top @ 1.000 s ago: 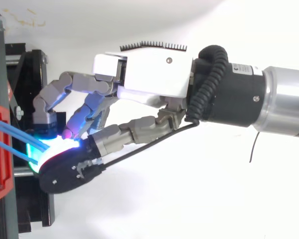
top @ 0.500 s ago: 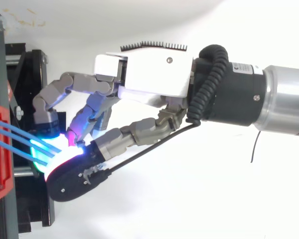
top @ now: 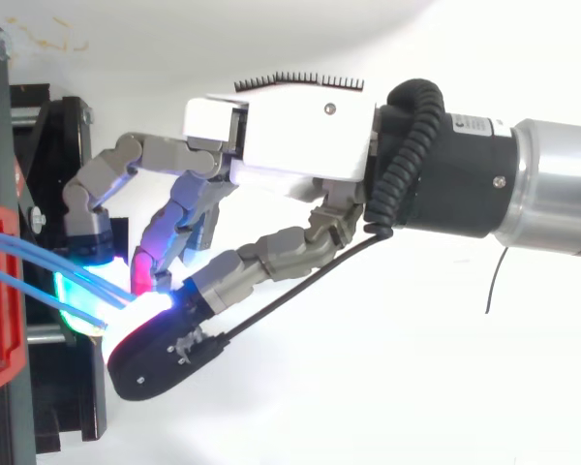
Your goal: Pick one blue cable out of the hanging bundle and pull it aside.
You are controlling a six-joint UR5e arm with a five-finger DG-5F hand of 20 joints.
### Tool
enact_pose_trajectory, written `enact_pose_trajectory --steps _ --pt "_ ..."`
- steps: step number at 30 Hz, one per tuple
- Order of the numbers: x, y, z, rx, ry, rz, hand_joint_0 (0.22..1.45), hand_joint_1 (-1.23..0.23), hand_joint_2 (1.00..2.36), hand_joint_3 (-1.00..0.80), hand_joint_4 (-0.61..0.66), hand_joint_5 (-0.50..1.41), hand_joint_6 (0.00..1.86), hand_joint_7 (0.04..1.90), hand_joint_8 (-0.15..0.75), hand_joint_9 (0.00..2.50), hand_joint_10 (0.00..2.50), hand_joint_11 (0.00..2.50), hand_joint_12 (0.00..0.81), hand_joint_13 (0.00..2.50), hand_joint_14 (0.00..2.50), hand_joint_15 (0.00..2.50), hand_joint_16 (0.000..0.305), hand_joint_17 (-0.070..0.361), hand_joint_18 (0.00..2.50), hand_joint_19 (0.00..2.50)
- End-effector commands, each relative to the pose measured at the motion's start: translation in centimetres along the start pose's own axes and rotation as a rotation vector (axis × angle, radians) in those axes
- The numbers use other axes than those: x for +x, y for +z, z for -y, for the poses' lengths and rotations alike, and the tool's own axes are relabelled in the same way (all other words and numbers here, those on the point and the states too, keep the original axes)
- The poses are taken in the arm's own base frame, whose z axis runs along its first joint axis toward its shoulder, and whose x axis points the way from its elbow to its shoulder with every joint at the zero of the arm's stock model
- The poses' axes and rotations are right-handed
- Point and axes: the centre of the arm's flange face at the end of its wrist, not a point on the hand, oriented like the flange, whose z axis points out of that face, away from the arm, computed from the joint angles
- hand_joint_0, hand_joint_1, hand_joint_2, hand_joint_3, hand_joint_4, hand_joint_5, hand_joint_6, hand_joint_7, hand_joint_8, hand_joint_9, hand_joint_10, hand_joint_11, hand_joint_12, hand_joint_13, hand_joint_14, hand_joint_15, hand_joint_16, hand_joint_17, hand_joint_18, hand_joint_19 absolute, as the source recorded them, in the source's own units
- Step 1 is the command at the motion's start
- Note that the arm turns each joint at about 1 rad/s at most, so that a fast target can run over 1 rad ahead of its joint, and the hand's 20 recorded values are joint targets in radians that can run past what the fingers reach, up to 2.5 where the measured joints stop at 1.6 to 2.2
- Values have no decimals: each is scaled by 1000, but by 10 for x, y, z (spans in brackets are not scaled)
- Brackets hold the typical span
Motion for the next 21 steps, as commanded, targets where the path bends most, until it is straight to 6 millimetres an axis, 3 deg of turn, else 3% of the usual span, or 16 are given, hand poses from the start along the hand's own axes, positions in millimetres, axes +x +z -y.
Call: enact_pose_trajectory --steps 1,2,6,11,17,21 --pt "-1 0 0 0 0 -4 455 -760 1000 -500 -232 -151 924 899 225 1136 17 597 367 921 20 525 48 108 895 678" --pt "-2 0 1 0 0 -7 440 -654 1000 -500 -224 -149 919 895 248 1150 15 587 384 925 17 527 50 113 904 678" --pt "-2 0 1 1 0 -10 449 -510 1000 -500 -206 -144 907 886 254 1170 15 578 388 934 19 530 52 117 897 709" --pt "-4 0 1 1 0 -9 505 -436 1000 -500 -185 -145 895 935 249 1172 17 583 372 926 21 559 48 109 850 750" --pt "-7 0 2 2 1 -6 555 -652 1015 -163 -85 -147 900 938 289 1169 18 610 389 950 20 556 52 118 897 728" --pt "-10 0 2 5 1 -3 589 -766 1024 -106 -31 -160 916 949 276 1115 20 633 360 915 22 562 45 102 852 743"
